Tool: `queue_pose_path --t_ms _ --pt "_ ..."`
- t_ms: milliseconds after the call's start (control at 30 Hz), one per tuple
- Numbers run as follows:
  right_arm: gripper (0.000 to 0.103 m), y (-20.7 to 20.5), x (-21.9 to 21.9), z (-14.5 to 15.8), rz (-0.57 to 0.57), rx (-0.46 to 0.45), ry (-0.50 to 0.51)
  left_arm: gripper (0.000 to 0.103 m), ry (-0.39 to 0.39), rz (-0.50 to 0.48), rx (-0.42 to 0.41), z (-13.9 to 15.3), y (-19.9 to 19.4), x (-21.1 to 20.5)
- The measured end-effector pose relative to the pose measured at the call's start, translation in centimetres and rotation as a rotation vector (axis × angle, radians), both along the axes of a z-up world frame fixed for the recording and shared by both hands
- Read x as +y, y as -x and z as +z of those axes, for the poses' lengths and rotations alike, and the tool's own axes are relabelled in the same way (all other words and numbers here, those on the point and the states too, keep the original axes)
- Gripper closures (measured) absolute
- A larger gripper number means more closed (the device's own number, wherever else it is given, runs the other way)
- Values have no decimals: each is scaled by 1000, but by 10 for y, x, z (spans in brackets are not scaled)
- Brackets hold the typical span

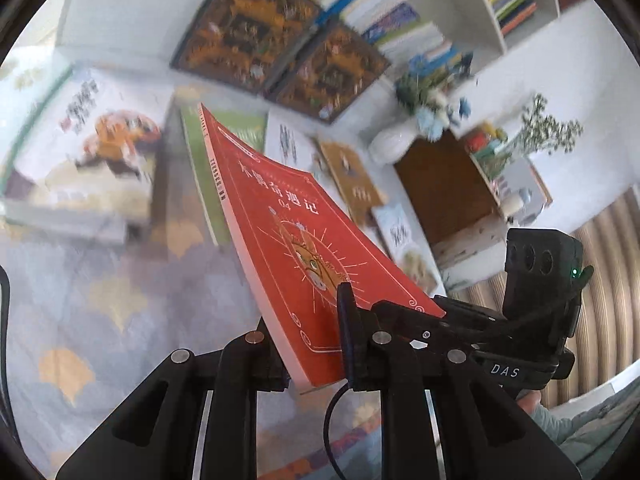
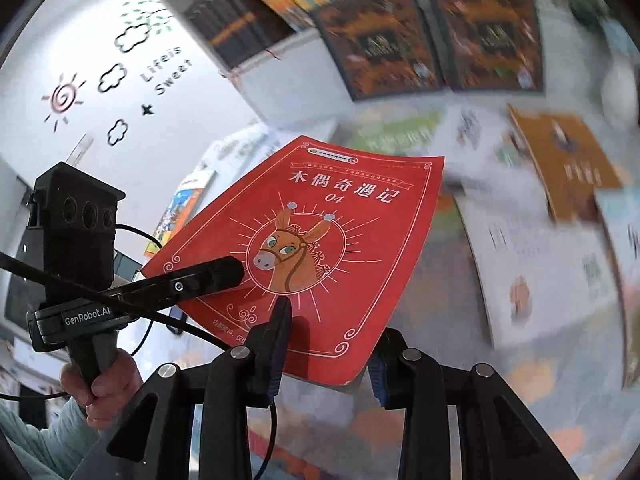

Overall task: Organize books
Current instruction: 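Carry the red book to the pile by the shelf and open the left gripper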

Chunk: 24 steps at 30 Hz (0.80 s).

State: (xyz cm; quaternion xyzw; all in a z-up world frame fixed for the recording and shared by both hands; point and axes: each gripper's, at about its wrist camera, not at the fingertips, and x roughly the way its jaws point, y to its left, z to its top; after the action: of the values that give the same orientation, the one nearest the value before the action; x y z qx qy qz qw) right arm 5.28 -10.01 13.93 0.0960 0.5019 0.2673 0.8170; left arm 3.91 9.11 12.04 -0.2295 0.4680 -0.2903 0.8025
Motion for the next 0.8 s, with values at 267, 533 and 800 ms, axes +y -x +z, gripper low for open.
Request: queue_pose_path --t_ms 267,533,800 --pt "69 -79 73 -17 82 -7 1 88 -56 151 -46 -1 -52 60" --pt "68 -130 127 -46 130 33 25 88 -58 250 21 -42 -91 111" --pt "68 -156 162 -72 131 101 30 82 -40 346 106 -75 -120 146"
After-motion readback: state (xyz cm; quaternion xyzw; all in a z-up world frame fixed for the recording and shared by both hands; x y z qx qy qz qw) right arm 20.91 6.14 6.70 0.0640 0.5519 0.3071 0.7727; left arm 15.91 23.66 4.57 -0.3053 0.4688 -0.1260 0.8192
